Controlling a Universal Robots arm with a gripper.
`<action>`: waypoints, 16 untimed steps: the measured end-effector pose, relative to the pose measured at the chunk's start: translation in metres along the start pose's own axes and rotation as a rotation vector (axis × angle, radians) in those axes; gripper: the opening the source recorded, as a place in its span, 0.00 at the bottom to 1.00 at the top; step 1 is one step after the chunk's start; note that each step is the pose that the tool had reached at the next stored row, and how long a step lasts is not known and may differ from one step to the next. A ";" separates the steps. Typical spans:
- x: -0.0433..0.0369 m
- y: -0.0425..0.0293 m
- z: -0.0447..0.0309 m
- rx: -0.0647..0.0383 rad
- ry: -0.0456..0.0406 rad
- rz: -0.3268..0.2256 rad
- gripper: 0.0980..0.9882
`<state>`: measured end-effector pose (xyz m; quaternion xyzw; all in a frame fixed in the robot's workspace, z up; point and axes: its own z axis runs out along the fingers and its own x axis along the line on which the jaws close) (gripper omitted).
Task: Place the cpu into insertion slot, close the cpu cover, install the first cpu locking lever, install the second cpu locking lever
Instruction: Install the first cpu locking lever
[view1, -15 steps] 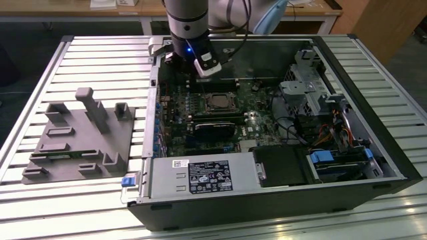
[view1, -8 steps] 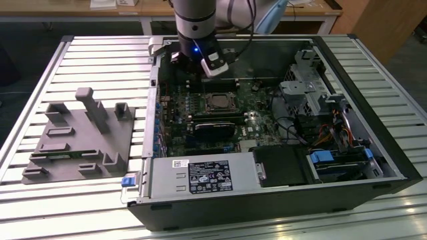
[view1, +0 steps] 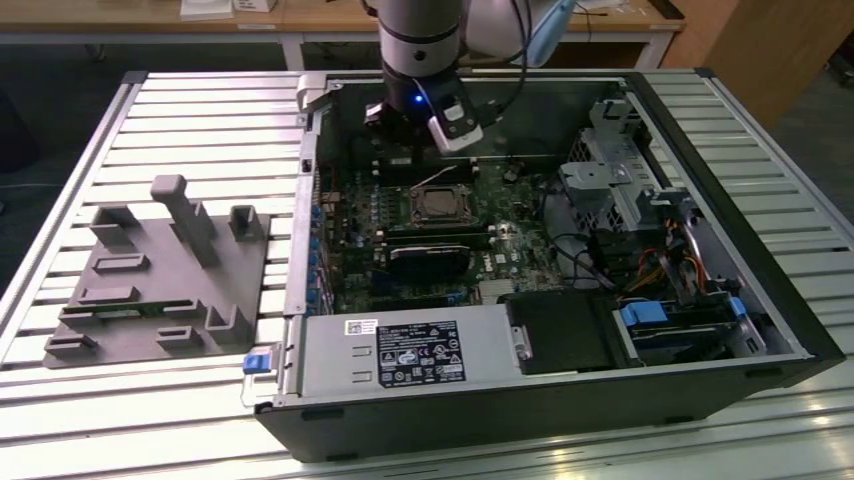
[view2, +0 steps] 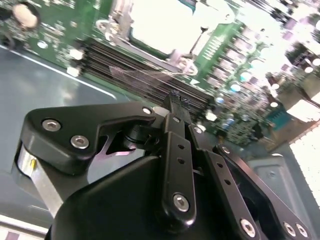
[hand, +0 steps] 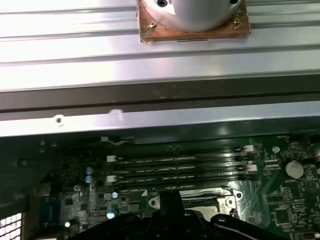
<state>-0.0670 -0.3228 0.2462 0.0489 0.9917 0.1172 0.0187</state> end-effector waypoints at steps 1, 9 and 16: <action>-0.0033 0.0003 0.0001 0.000 0.0000 0.000 0.01; -0.0210 0.0019 0.0010 0.003 -0.0009 0.003 0.01; -0.0210 0.0019 0.0014 0.003 -0.0103 0.001 0.01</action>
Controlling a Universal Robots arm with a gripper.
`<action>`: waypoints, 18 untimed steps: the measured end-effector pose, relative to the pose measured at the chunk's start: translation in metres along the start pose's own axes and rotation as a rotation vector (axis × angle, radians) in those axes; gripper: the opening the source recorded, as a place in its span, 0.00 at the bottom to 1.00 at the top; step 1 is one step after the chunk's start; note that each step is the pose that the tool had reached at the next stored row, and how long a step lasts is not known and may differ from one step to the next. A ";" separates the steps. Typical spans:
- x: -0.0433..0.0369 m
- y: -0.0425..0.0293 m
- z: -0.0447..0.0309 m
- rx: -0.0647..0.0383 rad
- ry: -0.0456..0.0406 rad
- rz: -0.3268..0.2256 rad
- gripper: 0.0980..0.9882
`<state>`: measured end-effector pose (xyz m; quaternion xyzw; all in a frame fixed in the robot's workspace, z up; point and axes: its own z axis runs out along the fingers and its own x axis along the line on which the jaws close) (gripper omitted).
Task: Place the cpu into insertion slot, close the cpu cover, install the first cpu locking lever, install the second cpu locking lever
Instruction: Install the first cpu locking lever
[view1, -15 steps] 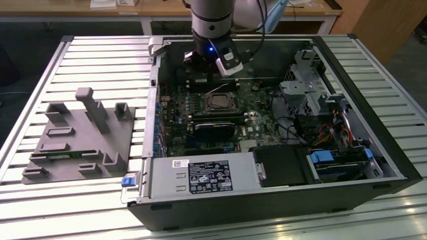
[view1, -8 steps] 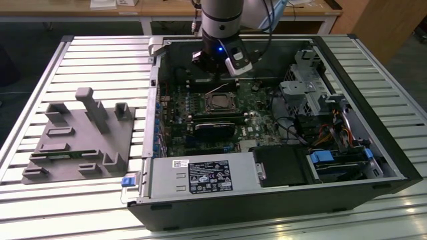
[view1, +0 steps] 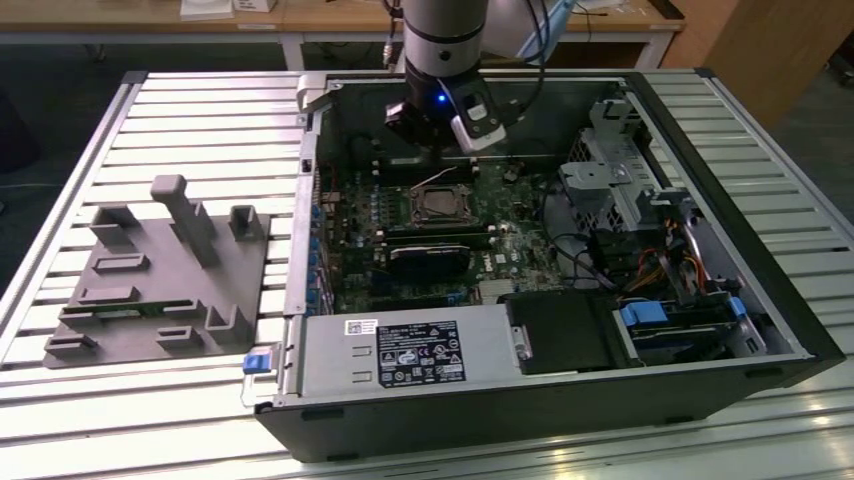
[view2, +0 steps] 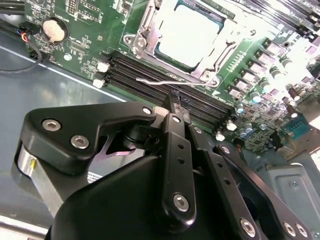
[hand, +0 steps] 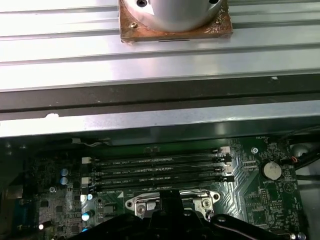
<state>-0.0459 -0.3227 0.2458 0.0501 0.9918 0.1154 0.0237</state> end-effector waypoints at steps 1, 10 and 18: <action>0.0001 -0.0001 0.0004 0.000 -0.0080 -0.002 0.01; 0.0006 -0.0015 0.0062 0.019 -0.0462 -0.012 0.01; 0.0011 -0.0042 0.0177 0.045 -0.0491 -0.014 0.01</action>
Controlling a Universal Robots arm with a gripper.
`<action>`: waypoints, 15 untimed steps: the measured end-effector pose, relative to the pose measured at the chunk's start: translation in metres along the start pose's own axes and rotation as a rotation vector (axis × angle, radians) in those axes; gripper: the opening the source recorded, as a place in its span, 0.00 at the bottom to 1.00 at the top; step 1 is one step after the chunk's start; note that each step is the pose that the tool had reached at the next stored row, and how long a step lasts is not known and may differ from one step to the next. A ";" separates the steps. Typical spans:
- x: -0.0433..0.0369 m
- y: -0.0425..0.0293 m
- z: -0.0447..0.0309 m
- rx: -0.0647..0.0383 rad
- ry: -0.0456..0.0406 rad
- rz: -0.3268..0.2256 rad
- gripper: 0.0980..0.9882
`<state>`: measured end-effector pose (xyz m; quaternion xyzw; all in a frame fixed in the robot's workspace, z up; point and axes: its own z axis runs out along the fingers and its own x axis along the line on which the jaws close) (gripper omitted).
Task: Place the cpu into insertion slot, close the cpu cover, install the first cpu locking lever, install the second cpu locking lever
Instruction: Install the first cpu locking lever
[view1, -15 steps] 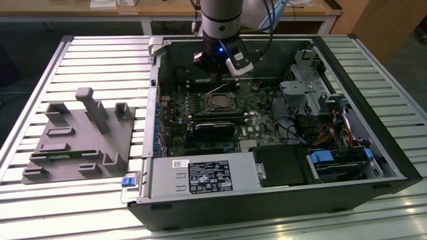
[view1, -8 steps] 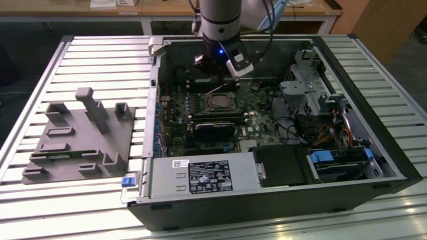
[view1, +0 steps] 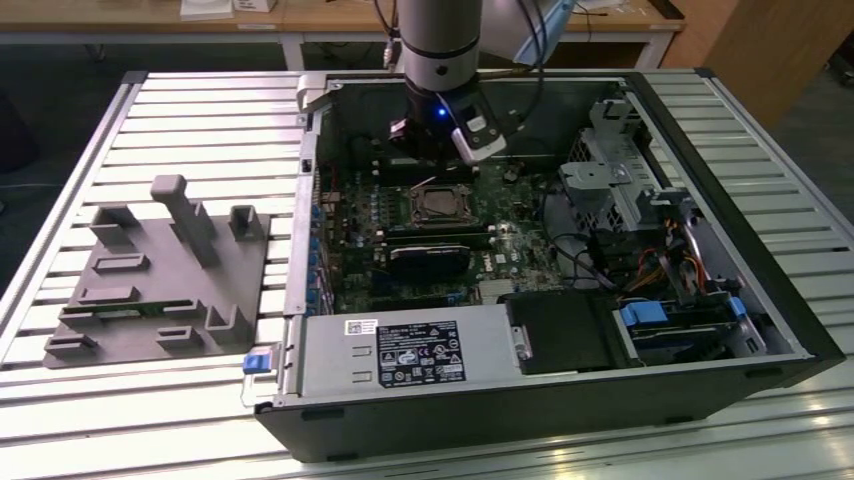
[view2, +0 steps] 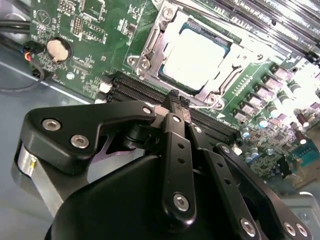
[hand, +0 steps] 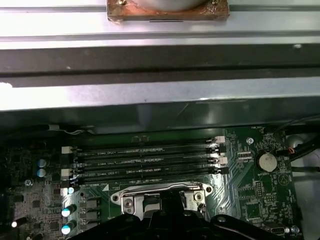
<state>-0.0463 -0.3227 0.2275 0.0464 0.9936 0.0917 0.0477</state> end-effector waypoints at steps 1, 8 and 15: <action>0.0002 -0.0002 0.0016 0.001 -0.0002 0.000 0.01; 0.0010 0.0014 0.0082 0.004 -0.0004 0.000 0.01; 0.0016 0.0063 0.0120 0.004 -0.0004 0.000 0.01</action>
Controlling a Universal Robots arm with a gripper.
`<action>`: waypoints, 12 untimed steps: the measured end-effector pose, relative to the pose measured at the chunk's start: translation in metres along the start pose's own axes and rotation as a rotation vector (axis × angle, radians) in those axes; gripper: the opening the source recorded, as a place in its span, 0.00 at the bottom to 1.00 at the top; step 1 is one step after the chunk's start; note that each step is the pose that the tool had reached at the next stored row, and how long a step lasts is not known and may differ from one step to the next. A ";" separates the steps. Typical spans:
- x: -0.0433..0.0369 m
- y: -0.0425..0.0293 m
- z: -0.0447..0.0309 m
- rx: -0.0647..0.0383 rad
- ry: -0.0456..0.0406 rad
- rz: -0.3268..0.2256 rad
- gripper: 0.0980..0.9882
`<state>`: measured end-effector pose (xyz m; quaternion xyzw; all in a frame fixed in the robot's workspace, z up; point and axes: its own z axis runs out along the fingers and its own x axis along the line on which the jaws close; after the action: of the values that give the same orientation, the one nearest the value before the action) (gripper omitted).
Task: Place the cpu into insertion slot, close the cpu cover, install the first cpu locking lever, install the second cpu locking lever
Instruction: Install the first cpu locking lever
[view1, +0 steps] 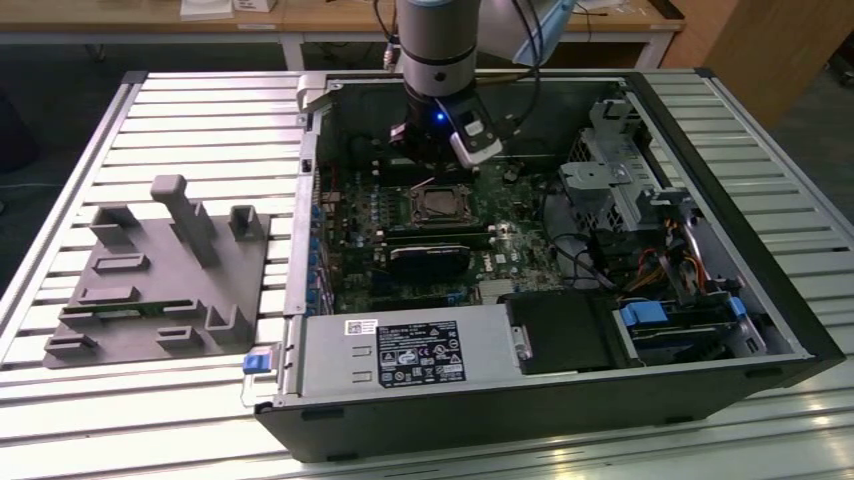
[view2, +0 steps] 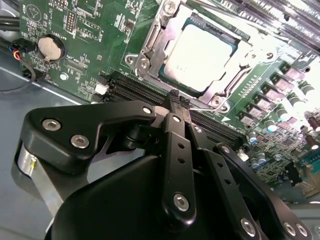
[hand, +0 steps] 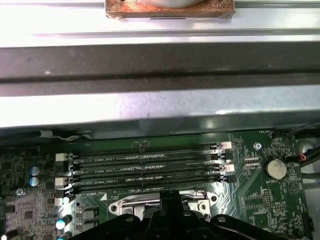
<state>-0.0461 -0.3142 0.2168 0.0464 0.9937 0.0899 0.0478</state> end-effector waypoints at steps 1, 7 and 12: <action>-0.0001 0.0006 0.0004 0.000 0.0000 0.000 0.01; -0.0003 0.0022 0.0030 0.000 -0.0002 0.000 0.01; 0.0002 0.0048 0.0063 0.000 -0.0022 0.000 0.01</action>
<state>-0.0453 -0.3084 0.2114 0.0467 0.9937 0.0899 0.0489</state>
